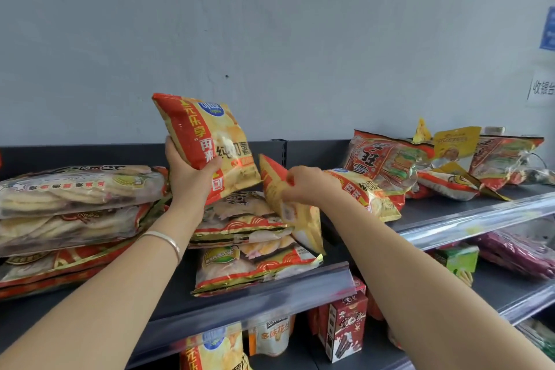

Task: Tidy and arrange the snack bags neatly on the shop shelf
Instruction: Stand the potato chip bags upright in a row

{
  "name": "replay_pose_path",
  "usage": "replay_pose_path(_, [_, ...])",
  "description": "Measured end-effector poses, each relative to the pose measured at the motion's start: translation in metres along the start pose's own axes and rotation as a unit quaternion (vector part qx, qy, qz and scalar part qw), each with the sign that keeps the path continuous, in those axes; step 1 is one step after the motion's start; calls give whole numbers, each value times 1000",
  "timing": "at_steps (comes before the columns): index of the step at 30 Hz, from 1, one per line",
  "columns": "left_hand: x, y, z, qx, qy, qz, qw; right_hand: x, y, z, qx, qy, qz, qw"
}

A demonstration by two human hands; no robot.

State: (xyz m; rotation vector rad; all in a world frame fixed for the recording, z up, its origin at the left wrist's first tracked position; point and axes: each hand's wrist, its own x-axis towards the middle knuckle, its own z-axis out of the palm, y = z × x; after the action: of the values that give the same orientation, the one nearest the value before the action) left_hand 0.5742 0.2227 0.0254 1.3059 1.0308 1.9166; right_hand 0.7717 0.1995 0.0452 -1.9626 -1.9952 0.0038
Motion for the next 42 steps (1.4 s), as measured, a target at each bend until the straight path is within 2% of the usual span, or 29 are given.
replay_pose_path(2, [5, 3, 9, 1, 36, 31, 999, 6, 9, -4, 12, -71, -39, 997])
replay_pose_path(3, [7, 6, 14, -7, 47, 40, 998, 9, 15, -7, 41, -75, -51, 995])
replay_pose_path(5, [12, 13, 27, -30, 44, 40, 998, 17, 27, -16, 125, -13, -64, 990])
replay_pose_path(7, [15, 16, 47, -55, 11, 25, 998, 33, 40, -24, 243, 71, -61, 965])
replay_pose_path(10, [14, 14, 81, -73, -33, 1, 997, 54, 55, -42, 393, 96, -43, 913])
replay_pose_path(11, [13, 12, 93, -78, -35, -4, 996, 60, 62, -46, 402, 95, -43, 910])
replay_pose_path(14, [11, 6, 122, -92, -27, -15, 995, 73, 83, -53, 345, 111, -50, 931])
replay_pose_path(17, [10, 1, 146, -76, -49, -14, 996, 87, 107, -53, 349, 104, -53, 930])
replay_pose_path(19, [9, -3, 161, -53, -73, -12, 996, 96, 118, -53, 399, 60, -61, 913])
replay_pose_path(21, [11, -7, 176, -4, -108, 2, 994, 105, 127, -54, 475, 10, -67, 878])
replay_pose_path(24, [23, -12, 193, 52, -154, 14, 987, 124, 139, -57, 532, -9, -74, 843])
replay_pose_path(29, [61, -35, 218, 148, -183, -10, 972, 160, 159, -53, 521, -22, -70, 850])
replay_pose_path(33, [78, -57, 241, 114, -211, -148, 959, 185, 168, -43, 492, -32, -19, 870])
replay_pose_path(35, [87, -65, 245, 90, -196, -184, 959, 194, 169, -37, 471, -44, 16, 881])
replay_pose_path(38, [105, -74, 243, 96, -163, -184, 965, 207, 170, -25, 437, -85, 49, 894])
replay_pose_path(42, [120, -82, 237, 183, -196, -165, 949, 217, 170, -15, 394, -162, 65, 902])
